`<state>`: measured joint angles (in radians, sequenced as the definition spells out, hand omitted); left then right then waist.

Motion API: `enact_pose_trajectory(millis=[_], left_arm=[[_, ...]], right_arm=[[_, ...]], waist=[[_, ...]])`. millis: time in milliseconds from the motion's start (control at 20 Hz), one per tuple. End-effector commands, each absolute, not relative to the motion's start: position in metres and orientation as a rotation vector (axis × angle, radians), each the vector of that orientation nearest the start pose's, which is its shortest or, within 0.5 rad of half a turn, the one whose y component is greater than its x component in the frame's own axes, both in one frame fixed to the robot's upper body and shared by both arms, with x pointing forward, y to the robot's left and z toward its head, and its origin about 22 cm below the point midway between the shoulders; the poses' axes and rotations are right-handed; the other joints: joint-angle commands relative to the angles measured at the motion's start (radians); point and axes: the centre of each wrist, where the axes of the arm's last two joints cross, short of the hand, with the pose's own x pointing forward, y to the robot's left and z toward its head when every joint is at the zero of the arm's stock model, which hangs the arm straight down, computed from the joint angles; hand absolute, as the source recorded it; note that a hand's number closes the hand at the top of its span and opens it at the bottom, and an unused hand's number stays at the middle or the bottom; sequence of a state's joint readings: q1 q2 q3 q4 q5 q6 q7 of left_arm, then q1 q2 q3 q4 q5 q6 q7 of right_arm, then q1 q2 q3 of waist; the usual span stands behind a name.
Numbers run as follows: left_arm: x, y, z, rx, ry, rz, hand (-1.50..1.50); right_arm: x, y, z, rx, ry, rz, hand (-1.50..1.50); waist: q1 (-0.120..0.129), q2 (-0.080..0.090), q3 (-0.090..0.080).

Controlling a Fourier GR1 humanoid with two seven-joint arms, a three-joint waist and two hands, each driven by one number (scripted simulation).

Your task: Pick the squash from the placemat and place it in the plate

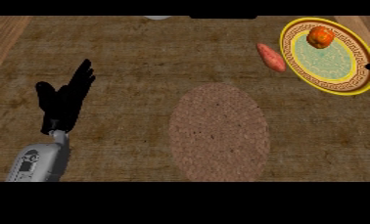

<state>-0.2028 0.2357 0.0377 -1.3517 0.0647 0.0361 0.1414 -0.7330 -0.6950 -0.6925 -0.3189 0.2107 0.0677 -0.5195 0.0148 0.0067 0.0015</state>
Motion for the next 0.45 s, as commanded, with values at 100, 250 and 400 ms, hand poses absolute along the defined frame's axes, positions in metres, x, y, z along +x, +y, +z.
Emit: enact_pose_trajectory(millis=[100, 250, 400], left_arm=[[0.272, 0.29, 0.007, 0.176, -1.41, -0.107, 0.0], [0.279, 0.276, 0.019, 0.149, -1.4, -0.094, 0.0], [0.286, 0.28, 0.026, 0.172, -1.421, -0.108, 0.0]], right_arm=[[0.321, -0.51, 0.069, -0.688, -1.661, -0.15, -1.5], [0.308, -0.525, 0.072, -0.696, -1.617, -0.134, -1.5], [0.291, -0.533, 0.059, -0.684, -1.587, -0.113, -1.5]], waist=[[0.004, -0.002, 0.0], [0.004, -0.001, 0.0], [0.0, -0.002, 0.0]])
